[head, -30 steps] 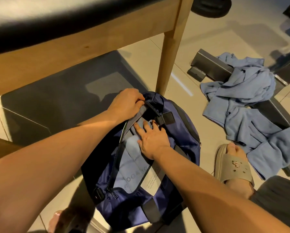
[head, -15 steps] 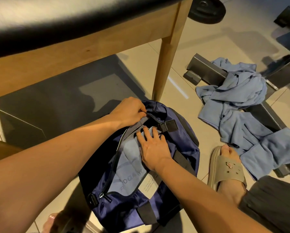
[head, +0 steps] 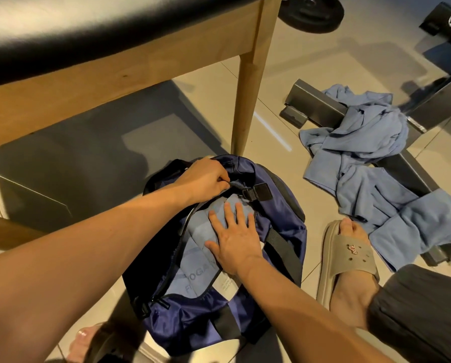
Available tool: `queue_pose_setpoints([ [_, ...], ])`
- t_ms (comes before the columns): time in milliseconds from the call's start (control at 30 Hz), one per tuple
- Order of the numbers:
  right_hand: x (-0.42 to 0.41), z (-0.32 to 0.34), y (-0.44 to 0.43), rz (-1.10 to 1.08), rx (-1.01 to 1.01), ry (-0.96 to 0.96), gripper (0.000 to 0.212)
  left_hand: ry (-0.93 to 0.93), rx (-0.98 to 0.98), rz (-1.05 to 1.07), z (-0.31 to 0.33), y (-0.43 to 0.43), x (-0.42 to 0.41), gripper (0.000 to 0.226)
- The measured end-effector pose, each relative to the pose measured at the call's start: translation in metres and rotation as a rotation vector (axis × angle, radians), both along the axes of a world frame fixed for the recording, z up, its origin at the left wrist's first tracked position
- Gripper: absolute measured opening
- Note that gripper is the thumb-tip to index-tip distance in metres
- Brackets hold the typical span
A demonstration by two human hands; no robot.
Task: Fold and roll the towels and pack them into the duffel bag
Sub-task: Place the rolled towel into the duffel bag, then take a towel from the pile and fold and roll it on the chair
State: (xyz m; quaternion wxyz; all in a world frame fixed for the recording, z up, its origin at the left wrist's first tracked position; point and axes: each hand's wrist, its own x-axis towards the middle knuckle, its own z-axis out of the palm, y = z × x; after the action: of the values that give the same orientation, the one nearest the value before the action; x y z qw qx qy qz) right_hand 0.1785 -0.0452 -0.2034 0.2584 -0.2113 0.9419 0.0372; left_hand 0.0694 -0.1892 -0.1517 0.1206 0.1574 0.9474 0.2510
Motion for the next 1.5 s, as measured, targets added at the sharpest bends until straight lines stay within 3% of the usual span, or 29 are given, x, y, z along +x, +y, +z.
queue_pose_setpoints([
  [100,0.001,0.023,0.012,0.002,-0.191,-0.013,0.066,-0.050,0.020,0.021,0.003,0.004,0.000,0.018],
  [233,0.001,0.050,0.056,0.069,-0.431,0.202,0.034,-0.091,0.037,0.094,0.008,0.018,0.000,0.037],
  [367,-0.021,0.066,0.110,-0.093,-0.442,0.337,0.021,0.039,0.044,0.169,0.021,0.050,0.007,0.041],
  [567,-0.056,0.084,0.171,-0.226,-0.456,0.376,0.019,0.114,0.145,0.073,0.042,0.120,0.004,0.035],
  [767,-0.105,0.086,0.259,-0.498,-0.334,0.412,0.019,0.084,0.199,-0.010,0.037,0.204,-0.031,0.015],
  [933,-0.114,0.071,0.360,-0.963,-0.110,0.357,0.032,-0.056,0.246,-0.109,0.019,0.296,-0.047,0.008],
  [1000,-0.106,0.066,0.396,-1.145,-0.038,0.389,0.042,-0.122,0.253,-0.180,0.004,0.337,-0.048,0.018],
  [1100,-0.103,0.058,0.439,-1.371,-0.001,0.417,0.057,-0.046,0.069,-0.324,-0.021,0.391,-0.049,0.042],
  [1233,-0.107,0.040,0.469,-1.404,-0.056,0.331,0.056,0.021,-0.327,-0.418,-0.054,0.423,-0.051,0.061],
  [1400,-0.114,0.031,0.487,-1.371,-0.035,0.403,0.023,0.098,-0.451,-0.448,-0.079,0.417,-0.053,0.025],
  [1500,-0.117,0.036,0.487,-1.393,-0.167,0.433,0.008,0.060,-0.332,-0.373,-0.071,0.407,-0.065,0.009],
])
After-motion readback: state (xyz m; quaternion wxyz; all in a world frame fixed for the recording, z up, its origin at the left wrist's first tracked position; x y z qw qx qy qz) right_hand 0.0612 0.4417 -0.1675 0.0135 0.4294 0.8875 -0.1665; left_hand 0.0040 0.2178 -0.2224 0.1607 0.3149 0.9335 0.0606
